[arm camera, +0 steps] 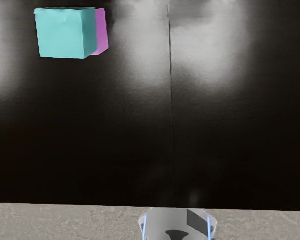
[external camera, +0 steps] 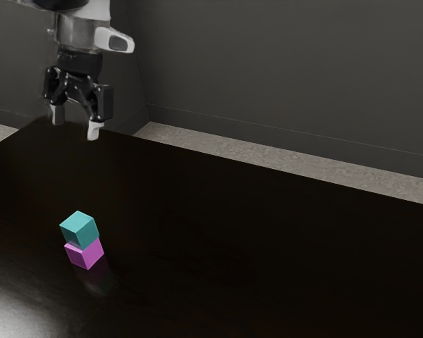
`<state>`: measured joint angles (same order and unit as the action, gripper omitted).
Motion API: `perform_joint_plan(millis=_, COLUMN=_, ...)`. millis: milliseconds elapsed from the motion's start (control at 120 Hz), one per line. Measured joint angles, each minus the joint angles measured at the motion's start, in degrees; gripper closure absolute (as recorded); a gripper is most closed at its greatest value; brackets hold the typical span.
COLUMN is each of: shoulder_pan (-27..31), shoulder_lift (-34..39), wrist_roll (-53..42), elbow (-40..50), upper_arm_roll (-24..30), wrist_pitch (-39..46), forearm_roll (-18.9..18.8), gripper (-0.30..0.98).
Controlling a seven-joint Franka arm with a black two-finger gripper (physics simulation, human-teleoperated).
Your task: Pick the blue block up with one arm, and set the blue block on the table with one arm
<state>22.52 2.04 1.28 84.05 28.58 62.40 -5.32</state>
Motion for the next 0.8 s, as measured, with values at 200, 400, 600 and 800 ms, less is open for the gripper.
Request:
perform_joint_plan(millis=200, shoulder_pan=-5.76, shoulder_lift=-0.04, wrist_roll=0.67, elbow=0.37, upper_arm_roll=0.19, wrist_pitch=16.02, forearm_roll=-0.61, gripper=0.00)
perform_joint_plan(millis=400, shoulder_pan=-3.88, shoulder_lift=-0.59, wrist_roll=-1.34, elbow=0.36, upper_arm_roll=-0.17, wrist_pitch=22.36, forearm_roll=-0.42, gripper=0.00)
perform_joint_plan(millis=600, shoulder_pan=13.55, shoulder_lift=3.93, wrist_roll=-4.27, elbow=20.62, upper_arm_roll=-0.11, wrist_pitch=32.70, forearm_roll=4.06, gripper=0.00)
perform_joint_plan(millis=800, shoulder_pan=18.13, shoulder_lift=6.26, wrist_roll=-6.38, elbow=36.38, upper_arm_roll=-0.10, wrist_pitch=45.94, forearm_roll=5.97, gripper=0.00)
